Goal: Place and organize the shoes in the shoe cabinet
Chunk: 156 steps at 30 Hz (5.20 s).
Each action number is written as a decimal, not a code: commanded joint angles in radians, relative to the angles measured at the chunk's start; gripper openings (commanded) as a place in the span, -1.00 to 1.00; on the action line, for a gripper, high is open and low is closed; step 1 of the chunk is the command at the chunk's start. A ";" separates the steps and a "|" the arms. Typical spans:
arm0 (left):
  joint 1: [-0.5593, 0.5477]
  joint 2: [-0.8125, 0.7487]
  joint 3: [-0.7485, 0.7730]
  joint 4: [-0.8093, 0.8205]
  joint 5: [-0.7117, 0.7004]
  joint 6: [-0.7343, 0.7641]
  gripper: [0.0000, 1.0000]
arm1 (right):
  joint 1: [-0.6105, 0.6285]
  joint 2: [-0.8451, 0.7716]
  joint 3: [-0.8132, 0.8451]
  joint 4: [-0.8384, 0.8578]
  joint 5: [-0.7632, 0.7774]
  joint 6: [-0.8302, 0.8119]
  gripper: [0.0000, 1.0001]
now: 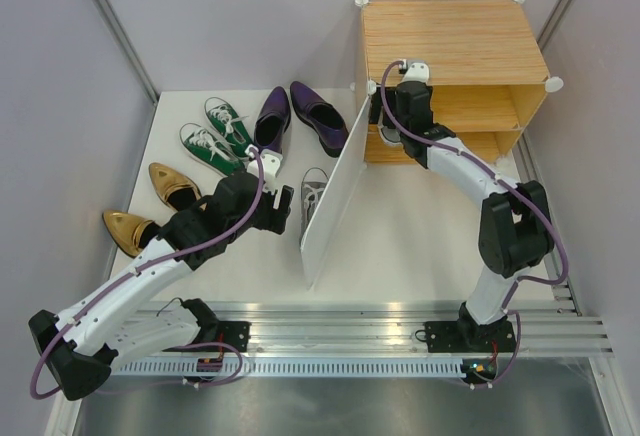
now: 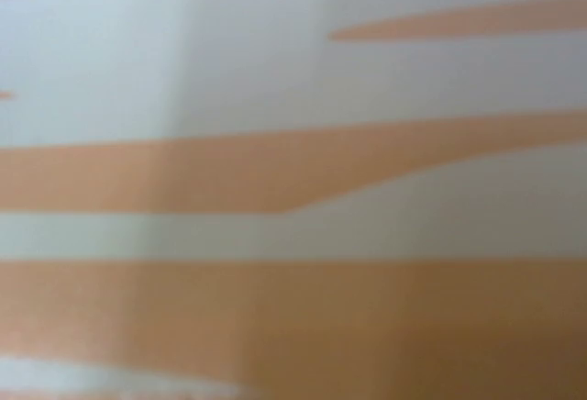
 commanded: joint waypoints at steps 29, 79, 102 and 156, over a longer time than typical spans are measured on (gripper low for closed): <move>0.001 0.006 -0.001 0.032 0.003 0.027 0.67 | 0.006 0.018 -0.126 0.338 -0.084 -0.223 0.89; 0.000 0.016 -0.004 0.032 -0.006 0.030 0.68 | 0.008 -0.246 -0.116 0.293 -0.228 -0.224 0.96; 0.001 0.024 -0.006 0.032 -0.016 0.032 0.68 | 0.006 -0.296 -0.439 0.670 -0.259 -0.279 0.96; 0.001 -0.059 -0.029 0.083 -0.037 0.024 0.68 | 0.005 -0.424 -0.650 0.545 -0.222 -0.118 0.78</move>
